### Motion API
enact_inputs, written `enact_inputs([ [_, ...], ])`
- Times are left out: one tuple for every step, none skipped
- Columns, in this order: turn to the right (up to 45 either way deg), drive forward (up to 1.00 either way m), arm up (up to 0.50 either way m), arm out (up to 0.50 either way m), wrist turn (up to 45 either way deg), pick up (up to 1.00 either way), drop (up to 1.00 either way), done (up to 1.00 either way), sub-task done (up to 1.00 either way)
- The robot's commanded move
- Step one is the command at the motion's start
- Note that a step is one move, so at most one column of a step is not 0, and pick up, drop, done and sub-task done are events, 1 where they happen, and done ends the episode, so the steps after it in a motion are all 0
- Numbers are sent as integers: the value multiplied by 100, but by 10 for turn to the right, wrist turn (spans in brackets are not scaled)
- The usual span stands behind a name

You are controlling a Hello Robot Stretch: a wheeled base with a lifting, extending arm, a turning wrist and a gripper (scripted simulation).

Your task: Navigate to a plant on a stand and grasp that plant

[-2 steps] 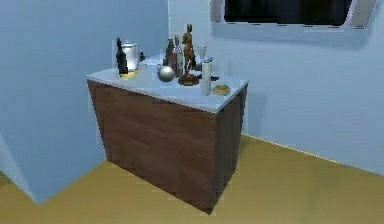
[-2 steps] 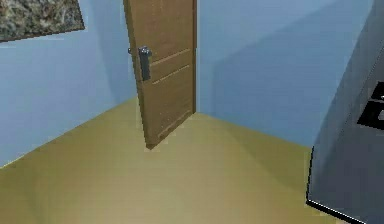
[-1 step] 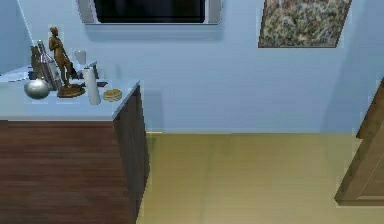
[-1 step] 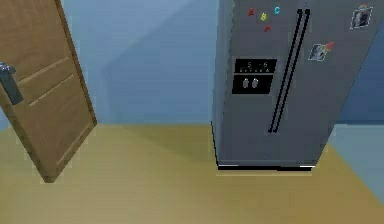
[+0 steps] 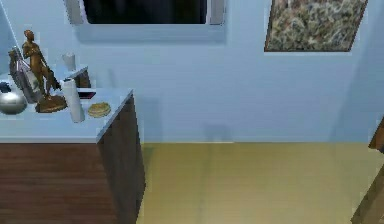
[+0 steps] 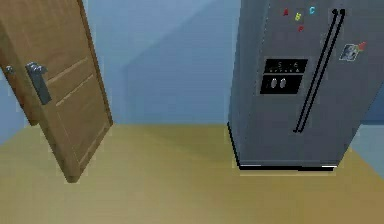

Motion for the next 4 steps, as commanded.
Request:
enact_inputs([
  [0,10,0,0,0,0,0,0,0],
  [-450,0,0,0,0,0,0,0,0],
  [-420,0,0,0,0,0,0,0,0],
  [0,20,0,0,0,0,0,0,0],
])
